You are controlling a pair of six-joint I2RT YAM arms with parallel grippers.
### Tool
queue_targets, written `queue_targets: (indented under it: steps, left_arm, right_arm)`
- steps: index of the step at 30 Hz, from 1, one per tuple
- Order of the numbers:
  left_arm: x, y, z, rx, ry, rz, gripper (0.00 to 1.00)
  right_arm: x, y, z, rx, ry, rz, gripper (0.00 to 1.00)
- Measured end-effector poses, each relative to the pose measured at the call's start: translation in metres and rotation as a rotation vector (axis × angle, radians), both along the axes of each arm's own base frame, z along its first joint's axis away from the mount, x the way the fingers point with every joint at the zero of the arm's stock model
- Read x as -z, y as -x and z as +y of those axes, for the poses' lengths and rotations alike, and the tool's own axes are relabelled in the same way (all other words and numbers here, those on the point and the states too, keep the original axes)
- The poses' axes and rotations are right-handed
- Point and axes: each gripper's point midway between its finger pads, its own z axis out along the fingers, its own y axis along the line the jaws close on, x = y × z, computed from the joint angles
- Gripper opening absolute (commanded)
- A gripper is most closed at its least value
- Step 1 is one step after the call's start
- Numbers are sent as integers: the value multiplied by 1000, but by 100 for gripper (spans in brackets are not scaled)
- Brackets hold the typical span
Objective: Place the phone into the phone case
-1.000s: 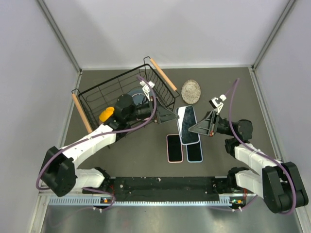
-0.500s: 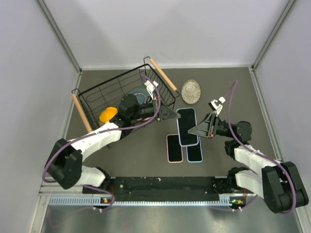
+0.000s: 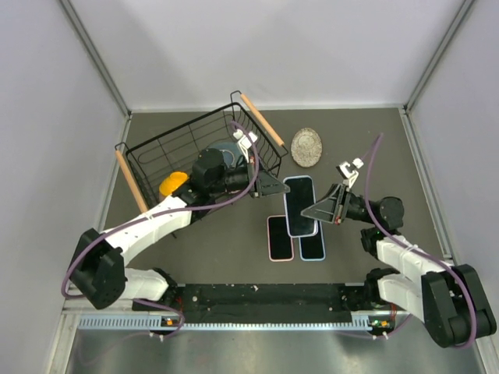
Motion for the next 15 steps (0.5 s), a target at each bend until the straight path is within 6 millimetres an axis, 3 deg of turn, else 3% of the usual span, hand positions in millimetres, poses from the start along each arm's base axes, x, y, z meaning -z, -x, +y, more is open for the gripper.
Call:
queue_targets:
  steps: [2, 5, 15]
  left_arm:
    - [-1, 1, 1, -2, -3, -10, 52]
    - [5, 3, 2, -2, -14, -2, 60]
    - [19, 29, -12, 74, 9, 25, 64]
  right_arm:
    - [-2, 2, -1, 10, 2, -36, 13]
    - [-9, 3, -2, 32, -1, -72, 12]
    - [-18, -1, -4, 91, -5, -104, 15]
